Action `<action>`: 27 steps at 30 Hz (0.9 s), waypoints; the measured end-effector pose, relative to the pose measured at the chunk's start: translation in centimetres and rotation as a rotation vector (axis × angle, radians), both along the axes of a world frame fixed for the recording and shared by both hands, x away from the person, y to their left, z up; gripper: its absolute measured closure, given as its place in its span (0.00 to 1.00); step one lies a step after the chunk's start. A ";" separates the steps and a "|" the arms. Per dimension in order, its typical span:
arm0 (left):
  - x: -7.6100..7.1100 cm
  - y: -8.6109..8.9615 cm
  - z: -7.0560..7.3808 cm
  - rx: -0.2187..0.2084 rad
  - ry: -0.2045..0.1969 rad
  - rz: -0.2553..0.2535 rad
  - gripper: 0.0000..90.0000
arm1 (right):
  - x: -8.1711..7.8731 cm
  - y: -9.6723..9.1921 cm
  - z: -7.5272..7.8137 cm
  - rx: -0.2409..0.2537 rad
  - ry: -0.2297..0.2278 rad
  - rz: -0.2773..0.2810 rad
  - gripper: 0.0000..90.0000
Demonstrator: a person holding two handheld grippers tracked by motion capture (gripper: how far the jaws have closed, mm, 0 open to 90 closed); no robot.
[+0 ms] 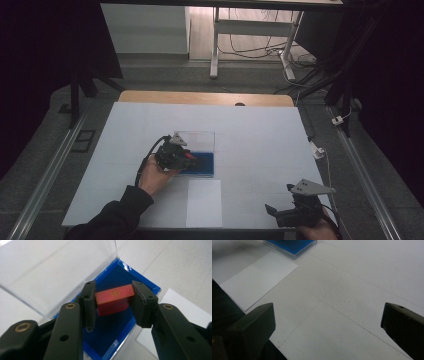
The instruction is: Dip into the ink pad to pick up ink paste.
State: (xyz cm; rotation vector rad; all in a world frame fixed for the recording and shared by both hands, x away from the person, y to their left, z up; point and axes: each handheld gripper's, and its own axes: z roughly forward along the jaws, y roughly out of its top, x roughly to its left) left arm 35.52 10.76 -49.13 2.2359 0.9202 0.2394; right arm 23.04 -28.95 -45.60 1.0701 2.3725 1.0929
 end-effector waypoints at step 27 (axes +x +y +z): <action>0.0 -0.6 -1.4 -0.011 0.007 0.032 0.65 | 0.1 0.1 -0.1 -0.003 0.008 -0.002 0.00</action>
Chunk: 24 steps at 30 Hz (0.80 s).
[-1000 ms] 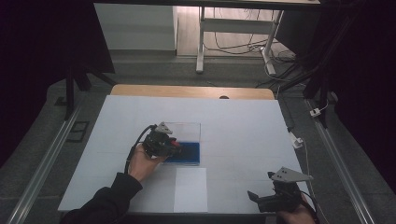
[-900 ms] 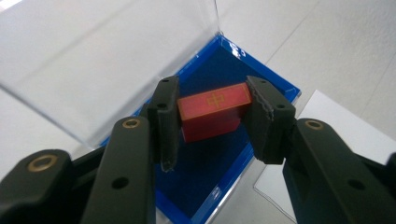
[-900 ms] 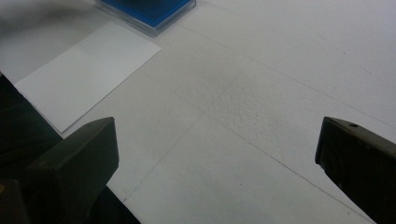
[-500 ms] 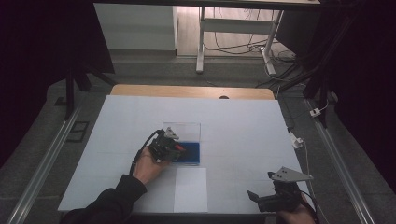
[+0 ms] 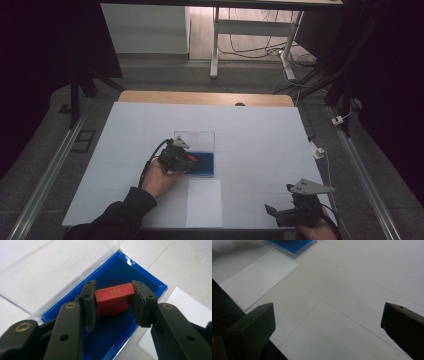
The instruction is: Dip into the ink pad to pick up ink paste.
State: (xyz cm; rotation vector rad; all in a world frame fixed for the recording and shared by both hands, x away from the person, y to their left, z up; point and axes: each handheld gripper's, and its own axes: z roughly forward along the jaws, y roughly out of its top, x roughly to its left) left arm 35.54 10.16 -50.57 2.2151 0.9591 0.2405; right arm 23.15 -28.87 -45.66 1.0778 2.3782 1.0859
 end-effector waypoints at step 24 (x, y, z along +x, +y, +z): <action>-0.1 0.3 0.2 -0.012 -0.010 0.000 0.64 | 0.0 0.0 0.0 0.004 -0.003 0.008 0.00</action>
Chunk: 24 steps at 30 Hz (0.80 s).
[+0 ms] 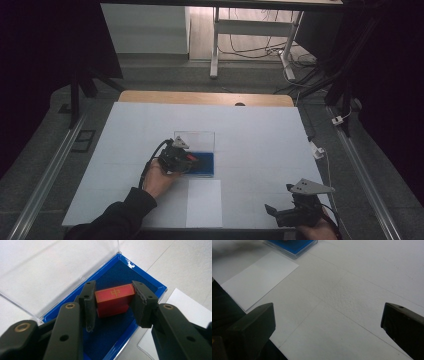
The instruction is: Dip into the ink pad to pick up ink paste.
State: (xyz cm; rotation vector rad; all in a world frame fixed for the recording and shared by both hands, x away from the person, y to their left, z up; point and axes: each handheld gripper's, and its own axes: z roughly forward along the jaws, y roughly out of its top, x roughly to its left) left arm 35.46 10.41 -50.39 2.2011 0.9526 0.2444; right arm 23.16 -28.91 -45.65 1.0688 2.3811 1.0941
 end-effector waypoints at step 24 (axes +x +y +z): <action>-1.4 0.3 2.4 -0.077 0.018 -0.054 0.64 | 0.0 0.0 0.0 0.001 0.001 0.004 0.00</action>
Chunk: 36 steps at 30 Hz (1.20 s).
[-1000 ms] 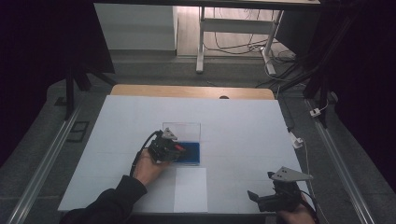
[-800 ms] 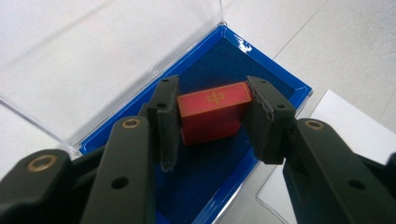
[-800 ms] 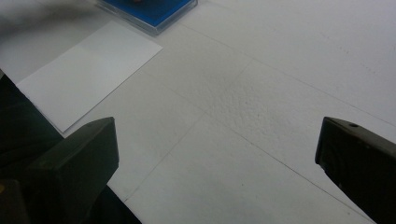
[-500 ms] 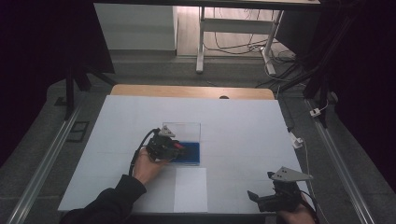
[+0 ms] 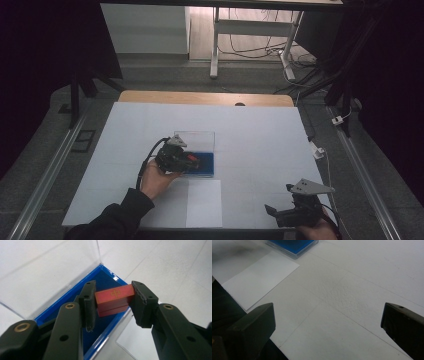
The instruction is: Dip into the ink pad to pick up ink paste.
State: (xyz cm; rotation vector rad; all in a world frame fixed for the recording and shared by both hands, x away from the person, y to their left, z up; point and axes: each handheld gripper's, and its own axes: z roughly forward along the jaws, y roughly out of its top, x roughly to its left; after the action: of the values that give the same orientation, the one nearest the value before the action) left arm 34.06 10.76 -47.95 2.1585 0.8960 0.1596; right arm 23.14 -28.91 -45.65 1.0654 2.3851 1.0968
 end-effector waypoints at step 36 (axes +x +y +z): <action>-5.6 -0.2 1.5 -0.061 -0.034 -0.109 0.64 | 0.0 -0.1 0.0 0.008 0.004 0.010 0.00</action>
State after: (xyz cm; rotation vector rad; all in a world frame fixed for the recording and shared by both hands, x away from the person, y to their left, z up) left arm 28.48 10.55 -46.40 2.1359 0.7531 0.1127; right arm 23.13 -28.98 -45.62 1.0600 2.3940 1.1095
